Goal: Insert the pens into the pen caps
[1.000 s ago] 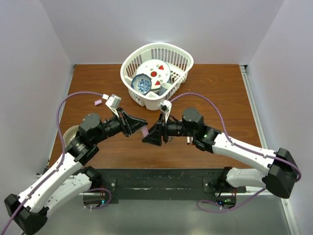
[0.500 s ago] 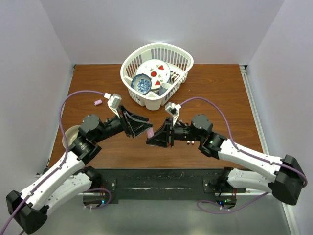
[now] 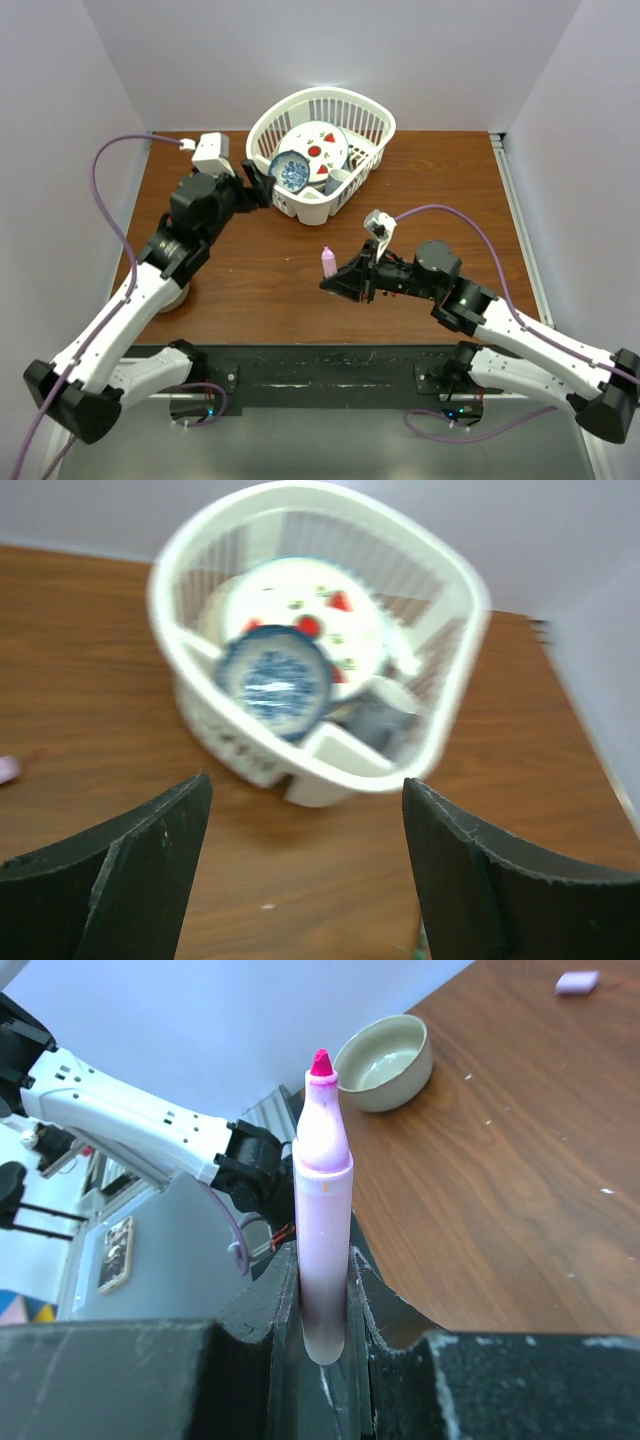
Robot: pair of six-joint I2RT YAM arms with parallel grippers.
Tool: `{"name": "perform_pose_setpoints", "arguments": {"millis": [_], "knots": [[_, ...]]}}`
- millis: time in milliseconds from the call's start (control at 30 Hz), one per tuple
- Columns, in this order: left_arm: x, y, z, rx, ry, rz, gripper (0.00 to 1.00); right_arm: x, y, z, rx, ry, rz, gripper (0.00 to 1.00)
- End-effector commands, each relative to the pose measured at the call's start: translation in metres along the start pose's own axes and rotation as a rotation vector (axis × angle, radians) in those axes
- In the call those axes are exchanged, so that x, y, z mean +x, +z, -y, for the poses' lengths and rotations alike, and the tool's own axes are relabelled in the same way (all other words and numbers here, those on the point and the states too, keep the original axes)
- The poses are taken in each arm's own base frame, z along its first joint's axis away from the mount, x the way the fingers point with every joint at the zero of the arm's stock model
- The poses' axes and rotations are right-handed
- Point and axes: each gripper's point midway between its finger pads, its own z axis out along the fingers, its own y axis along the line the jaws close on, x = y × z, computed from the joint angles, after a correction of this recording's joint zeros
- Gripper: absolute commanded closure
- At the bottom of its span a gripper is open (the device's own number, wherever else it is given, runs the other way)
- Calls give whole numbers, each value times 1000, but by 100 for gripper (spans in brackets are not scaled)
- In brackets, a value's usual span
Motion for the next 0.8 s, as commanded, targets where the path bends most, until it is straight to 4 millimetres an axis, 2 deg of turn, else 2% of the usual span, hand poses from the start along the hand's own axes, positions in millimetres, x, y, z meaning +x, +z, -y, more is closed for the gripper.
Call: {"name": "perform_pose_setpoints", "arguments": {"millis": [0, 33, 100, 133, 167, 233, 267, 300, 333, 367, 433, 500, 533, 600, 633, 667, 733, 767], "knots": [[-5, 21, -102, -284, 65, -51, 19, -25, -19, -6, 46, -101, 58, 100], [1, 30, -115, -309, 64, -76, 19, -27, -22, -8, 45, -109, 64, 100], [-2, 39, -142, -360, 65, -89, 20, -28, -31, -13, 40, -122, 69, 100], [8, 49, -155, -381, 63, -128, 21, -28, -34, -14, 43, -128, 69, 100], [3, 51, -174, -415, 54, -128, 22, -31, -39, -18, 33, -140, 81, 100], [16, 64, -197, -440, 39, -177, 22, -31, -43, -16, 48, -161, 81, 100], [14, 65, -218, -471, 19, -174, 22, -33, -46, -16, 55, -168, 91, 100], [19, 71, -222, -437, 2, -191, 21, -33, -48, -16, 57, -181, 95, 100], [26, 79, -236, -442, -15, -206, 21, -32, -49, -14, 65, -182, 92, 100], [23, 80, -251, -447, -36, -203, 21, -32, -50, -14, 66, -184, 94, 100], [36, 93, -267, -415, -62, -238, 21, -33, -52, -15, 65, -193, 101, 100], [38, 100, -282, -405, -69, -249, 22, -35, -52, -16, 61, -197, 106, 100], [52, 107, -292, -407, -76, -283, 21, -35, -52, -16, 62, -199, 104, 100], [56, 115, -303, -401, -61, -305, 21, -37, -53, -17, 65, -208, 110, 100], [72, 120, -311, -407, -69, -347, 21, -37, -53, -16, 70, -209, 106, 100], [72, 123, -316, -408, -65, -349, 21, -37, -53, -15, 74, -210, 104, 100], [86, 129, -326, -411, -66, -382, 21, -39, -54, -14, 84, -218, 108, 100], [86, 132, -328, -406, -61, -382, 21, -39, -54, -14, 85, -221, 107, 100]]}}
